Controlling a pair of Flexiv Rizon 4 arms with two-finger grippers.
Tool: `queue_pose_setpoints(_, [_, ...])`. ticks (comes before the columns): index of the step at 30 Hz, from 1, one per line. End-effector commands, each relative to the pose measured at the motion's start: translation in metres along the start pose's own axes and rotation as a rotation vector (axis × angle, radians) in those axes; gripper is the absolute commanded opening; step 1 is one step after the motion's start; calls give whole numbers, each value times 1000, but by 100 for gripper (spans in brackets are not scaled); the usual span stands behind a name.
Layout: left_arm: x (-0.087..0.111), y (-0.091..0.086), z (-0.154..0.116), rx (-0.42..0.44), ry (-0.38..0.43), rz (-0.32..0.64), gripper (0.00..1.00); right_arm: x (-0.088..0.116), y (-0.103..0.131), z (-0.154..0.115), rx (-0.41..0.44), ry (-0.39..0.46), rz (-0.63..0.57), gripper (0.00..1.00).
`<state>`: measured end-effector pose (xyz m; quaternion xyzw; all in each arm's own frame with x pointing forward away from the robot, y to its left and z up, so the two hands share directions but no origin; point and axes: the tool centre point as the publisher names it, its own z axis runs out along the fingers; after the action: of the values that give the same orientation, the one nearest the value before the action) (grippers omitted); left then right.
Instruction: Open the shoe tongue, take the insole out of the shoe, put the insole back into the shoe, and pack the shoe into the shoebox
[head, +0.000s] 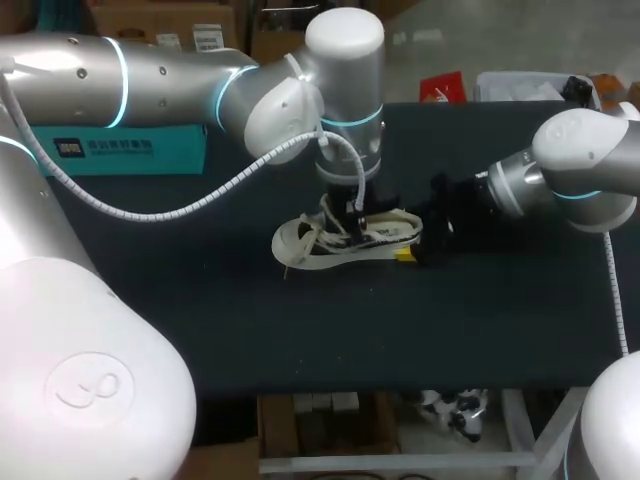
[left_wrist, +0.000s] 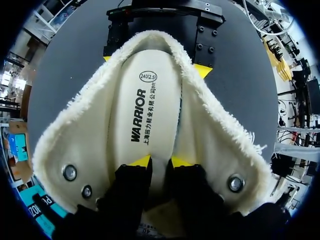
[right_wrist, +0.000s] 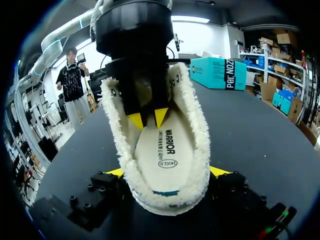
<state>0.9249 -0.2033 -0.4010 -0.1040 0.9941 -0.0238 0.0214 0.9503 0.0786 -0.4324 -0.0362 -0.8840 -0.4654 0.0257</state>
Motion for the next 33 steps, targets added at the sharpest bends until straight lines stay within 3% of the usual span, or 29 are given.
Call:
queue_pose_setpoints(1, [-2,-9,52,-4,-72,-20,29,-2,-6,3,-5,2,0,0])
queue_pose_setpoints(14, [-49,-18,77,18,-213,-39,25,-2,-6,3,-5,2,0,0])
queue_pose_setpoints(25, [-74,-22,83,37,-254,-24,22,-2,-6,3,-5,2,0,0])
queue_pose_setpoints(28, [-77,-22,84,39,-258,-20,17,-2,-6,3,-5,2,0,0])
queue_pose_setpoints(30, [-78,-22,84,41,-249,-11,0,-2,-6,3,-5,2,0,0])
queue_pose_setpoints(33, [-76,-21,83,46,-234,-3,0,-2,-6,3,-5,2,0,0])
